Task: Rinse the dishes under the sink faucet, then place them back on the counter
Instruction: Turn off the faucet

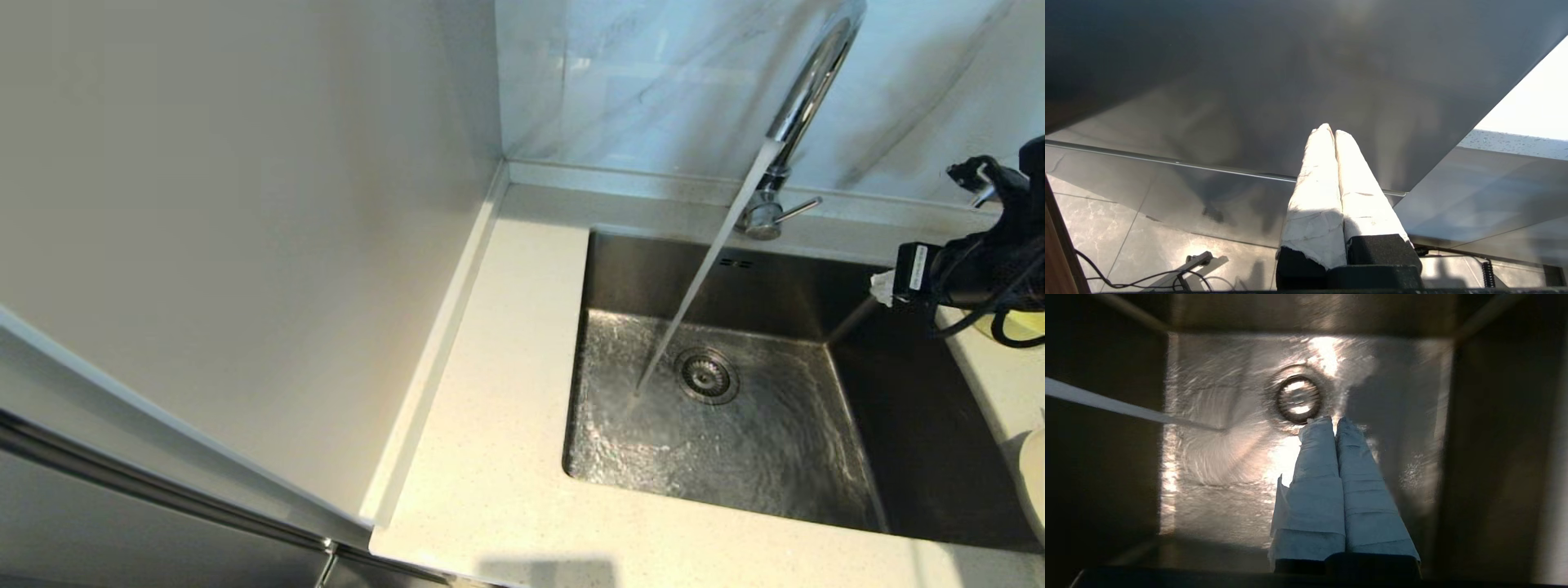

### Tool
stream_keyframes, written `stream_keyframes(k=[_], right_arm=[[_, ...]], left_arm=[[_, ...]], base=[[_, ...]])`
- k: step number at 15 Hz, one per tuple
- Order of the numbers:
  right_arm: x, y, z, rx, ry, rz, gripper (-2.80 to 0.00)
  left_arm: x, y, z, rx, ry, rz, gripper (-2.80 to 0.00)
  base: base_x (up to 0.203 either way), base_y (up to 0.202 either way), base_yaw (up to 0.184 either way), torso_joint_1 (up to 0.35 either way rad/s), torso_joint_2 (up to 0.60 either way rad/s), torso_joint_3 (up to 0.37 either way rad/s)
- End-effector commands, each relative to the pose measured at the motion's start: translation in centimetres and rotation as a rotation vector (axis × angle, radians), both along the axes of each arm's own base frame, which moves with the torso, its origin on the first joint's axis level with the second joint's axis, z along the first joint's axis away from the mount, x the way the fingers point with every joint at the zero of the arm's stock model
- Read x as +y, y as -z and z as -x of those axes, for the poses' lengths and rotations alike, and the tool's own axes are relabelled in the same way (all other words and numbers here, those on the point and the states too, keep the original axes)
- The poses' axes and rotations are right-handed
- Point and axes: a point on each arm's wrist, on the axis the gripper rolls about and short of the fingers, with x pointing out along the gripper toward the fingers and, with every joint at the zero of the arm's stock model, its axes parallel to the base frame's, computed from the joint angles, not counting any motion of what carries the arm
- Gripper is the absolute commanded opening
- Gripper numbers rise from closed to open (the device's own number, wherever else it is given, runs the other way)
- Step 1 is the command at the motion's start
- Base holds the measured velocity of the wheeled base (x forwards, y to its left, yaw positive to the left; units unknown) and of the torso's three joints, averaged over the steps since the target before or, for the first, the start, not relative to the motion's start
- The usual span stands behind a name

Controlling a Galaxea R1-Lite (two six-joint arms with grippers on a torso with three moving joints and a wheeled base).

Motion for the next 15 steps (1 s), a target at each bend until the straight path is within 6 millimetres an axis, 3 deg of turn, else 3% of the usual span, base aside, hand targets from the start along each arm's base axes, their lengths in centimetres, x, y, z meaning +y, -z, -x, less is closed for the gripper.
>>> stream_keyframes(k=[1, 4, 8, 10, 15], right_arm=[[0.1, -0.7, -0.2, 0.031, -0.005, -0.147, -2.8], [0.1, -1.0, -1.7, 0.05, 0.005, -0.302, -2.8], [0.8, 0.3, -5.1, 0.065, 0.032, -0.268, -2.8], [1.0, -0.4, -6.7, 0.023, 0.075, -0.228, -2.8], [2.1, -1.5, -7.6, 0.003, 0.048, -0.236, -2.8]], left_arm=[[0.0, 0.0, 0.0, 0.0, 0.0, 0.0, -2.8], [0.0, 0.0, 0.0, 0.0, 0.0, 0.0, -2.8], [0.0, 0.0, 0.0, 0.0, 0.0, 0.0, -2.8], [0.0, 0.0, 0.0, 0.0, 0.0, 0.0, -2.8], [0.0, 0.0, 0.0, 0.0, 0.0, 0.0, -2.8]], base=[[0.0, 0.0, 0.0, 0.0, 0.0, 0.0], [0.0, 0.0, 0.0, 0.0, 0.0, 0.0], [0.0, 0.0, 0.0, 0.0, 0.0, 0.0], [0.0, 0.0, 0.0, 0.0, 0.0, 0.0], [0.0, 0.0, 0.0, 0.0, 0.0, 0.0]])
